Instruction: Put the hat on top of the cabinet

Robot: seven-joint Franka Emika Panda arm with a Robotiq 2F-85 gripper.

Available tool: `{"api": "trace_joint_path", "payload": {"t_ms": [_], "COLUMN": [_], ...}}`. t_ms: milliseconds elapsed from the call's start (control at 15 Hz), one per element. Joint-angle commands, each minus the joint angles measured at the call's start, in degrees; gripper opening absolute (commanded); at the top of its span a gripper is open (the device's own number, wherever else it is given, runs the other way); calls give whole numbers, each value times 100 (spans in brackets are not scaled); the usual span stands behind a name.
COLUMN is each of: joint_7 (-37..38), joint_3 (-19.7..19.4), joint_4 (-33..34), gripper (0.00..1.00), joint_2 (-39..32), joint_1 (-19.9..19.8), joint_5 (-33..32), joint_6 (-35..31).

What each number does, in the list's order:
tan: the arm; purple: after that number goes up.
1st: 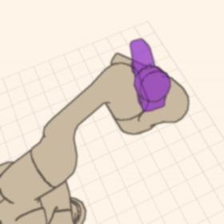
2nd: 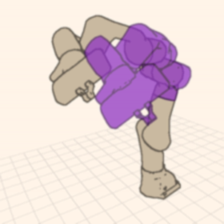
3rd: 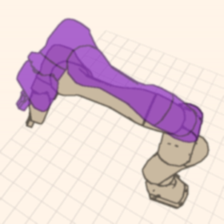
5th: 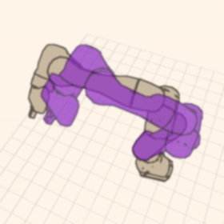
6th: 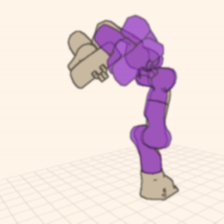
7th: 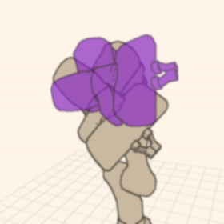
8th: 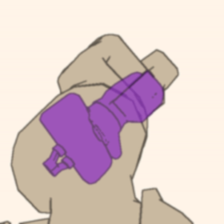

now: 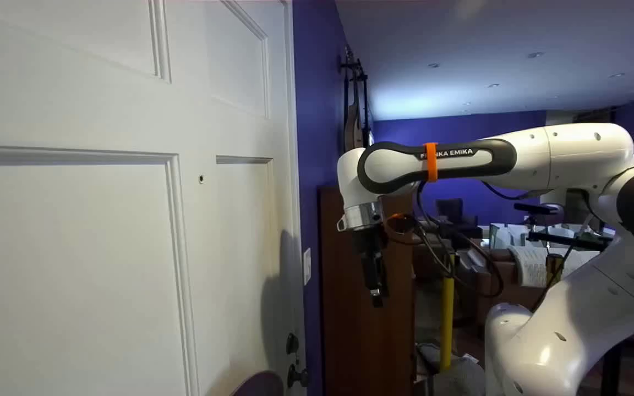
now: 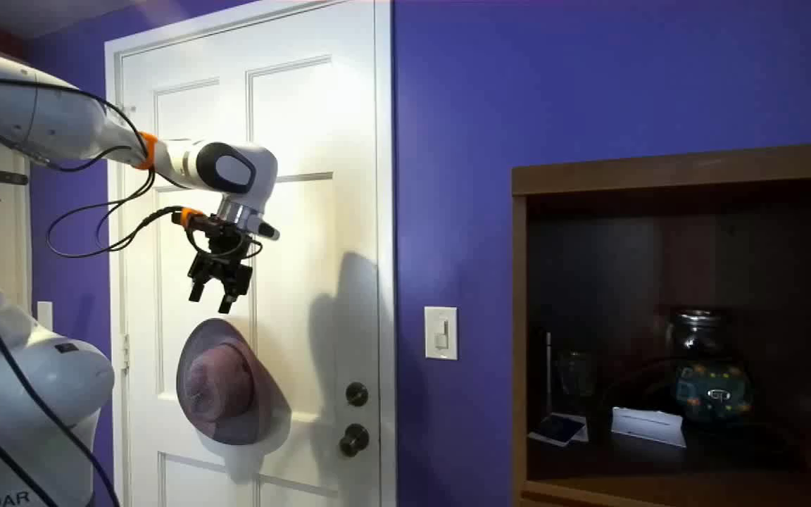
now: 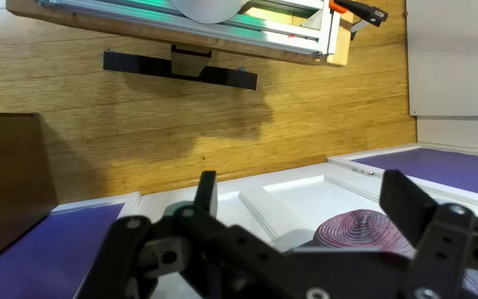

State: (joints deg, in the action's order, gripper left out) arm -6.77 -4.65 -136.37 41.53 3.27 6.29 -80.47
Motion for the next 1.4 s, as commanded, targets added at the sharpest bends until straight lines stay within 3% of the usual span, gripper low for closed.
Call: {"api": "trace_joint_path", "payload": {"t_ms": [0, 533, 667, 1067, 1333], "joint_7": [-54, -54, -167, -71, 258], "joint_3": [71, 71, 174, 972, 1234], "joint_4": [13, 13, -63, -455, -634], "gripper": [100, 100, 100, 100, 100], "joint_2": [-11, -11, -209, -370, -520], "joint_1": [-103, -103, 59, 481, 813], "joint_5": [34, 34, 152, 178, 686], "joint_6": [17, 17, -152, -1715, -2646]}}
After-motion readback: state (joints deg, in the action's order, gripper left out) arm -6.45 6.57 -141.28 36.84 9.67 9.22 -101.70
